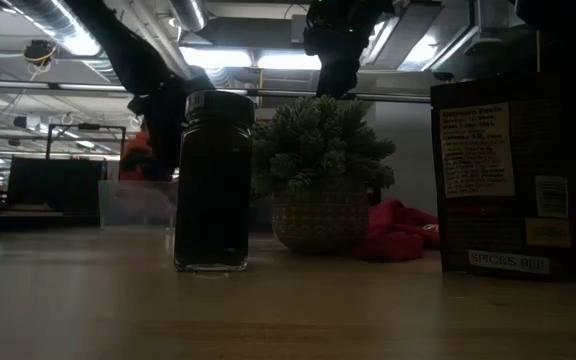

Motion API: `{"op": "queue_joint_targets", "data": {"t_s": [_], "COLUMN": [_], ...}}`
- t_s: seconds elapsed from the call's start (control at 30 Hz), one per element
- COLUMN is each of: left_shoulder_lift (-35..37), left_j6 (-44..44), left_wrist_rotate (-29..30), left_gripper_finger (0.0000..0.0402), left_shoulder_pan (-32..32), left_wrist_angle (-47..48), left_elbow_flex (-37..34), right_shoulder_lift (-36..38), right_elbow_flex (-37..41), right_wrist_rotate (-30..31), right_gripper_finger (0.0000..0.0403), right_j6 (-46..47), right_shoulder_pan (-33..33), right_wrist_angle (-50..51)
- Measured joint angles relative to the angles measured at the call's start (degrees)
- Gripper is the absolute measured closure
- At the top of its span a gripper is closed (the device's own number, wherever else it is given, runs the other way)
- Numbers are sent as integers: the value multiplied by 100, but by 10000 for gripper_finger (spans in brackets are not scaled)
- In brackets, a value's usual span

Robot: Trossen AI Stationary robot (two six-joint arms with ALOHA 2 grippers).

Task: Sort spices by type
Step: Put the left brown spice bottle into the transparent bin

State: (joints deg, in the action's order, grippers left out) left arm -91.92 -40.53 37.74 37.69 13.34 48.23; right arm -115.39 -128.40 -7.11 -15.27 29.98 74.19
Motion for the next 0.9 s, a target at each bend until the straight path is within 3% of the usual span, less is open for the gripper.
{"op": "queue_joint_targets", "data": {"t_s": [0.9], "left_shoulder_lift": [0], "left_j6": [0], "left_wrist_rotate": [-54], "left_gripper_finger": [211], "left_shoulder_pan": [271], "left_wrist_angle": [-354], "left_elbow_flex": [0], "right_shoulder_lift": [0], "right_elbow_flex": [0], "right_wrist_rotate": [0], "right_gripper_finger": [123], "right_j6": [-4], "right_shoulder_pan": [0], "right_wrist_angle": [2]}}
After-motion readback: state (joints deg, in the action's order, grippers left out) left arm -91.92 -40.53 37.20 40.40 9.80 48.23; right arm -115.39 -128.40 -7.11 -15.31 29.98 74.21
